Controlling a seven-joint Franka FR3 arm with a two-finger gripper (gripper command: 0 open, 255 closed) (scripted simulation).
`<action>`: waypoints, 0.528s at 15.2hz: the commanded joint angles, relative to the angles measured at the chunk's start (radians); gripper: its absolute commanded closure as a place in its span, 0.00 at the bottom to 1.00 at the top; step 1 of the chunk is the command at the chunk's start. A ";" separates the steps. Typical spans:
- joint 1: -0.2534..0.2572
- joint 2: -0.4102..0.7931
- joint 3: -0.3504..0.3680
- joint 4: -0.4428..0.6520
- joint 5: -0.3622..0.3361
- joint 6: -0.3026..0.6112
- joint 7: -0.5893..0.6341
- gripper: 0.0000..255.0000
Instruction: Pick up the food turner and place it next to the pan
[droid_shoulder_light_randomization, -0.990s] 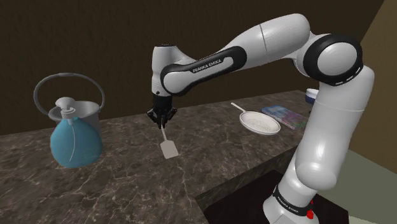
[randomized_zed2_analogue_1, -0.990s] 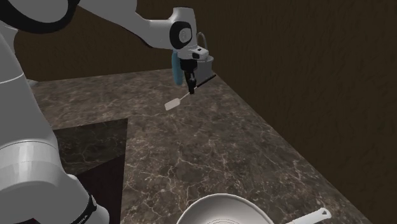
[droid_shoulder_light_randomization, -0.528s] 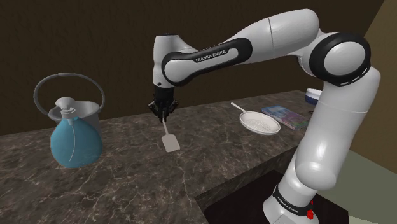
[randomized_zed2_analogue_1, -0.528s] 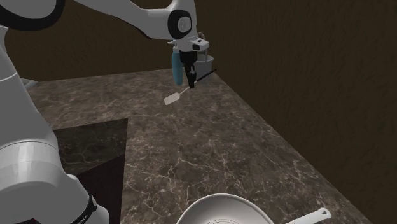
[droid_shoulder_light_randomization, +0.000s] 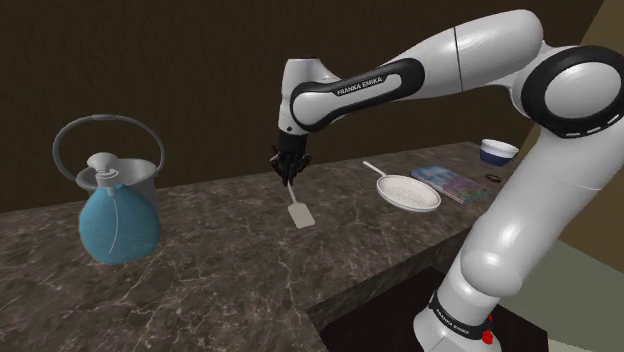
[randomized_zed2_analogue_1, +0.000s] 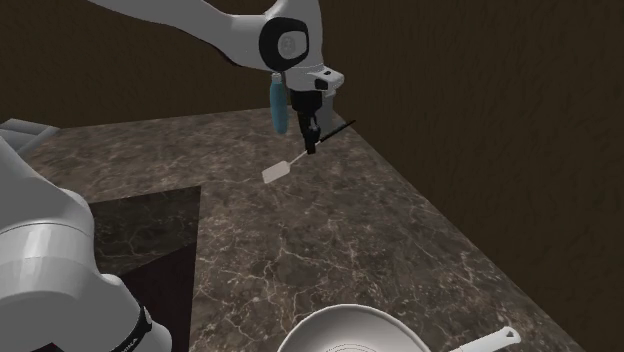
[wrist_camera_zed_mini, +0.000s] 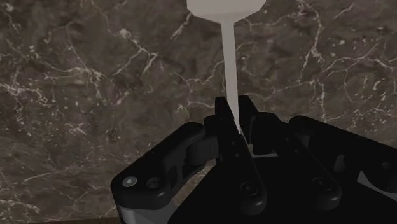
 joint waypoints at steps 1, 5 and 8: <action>-0.020 -0.038 -0.027 -0.043 0.010 0.007 -0.053 1.00; -0.057 -0.105 -0.085 -0.116 0.020 0.016 -0.155 1.00; -0.086 -0.145 -0.131 -0.159 0.019 0.019 -0.230 1.00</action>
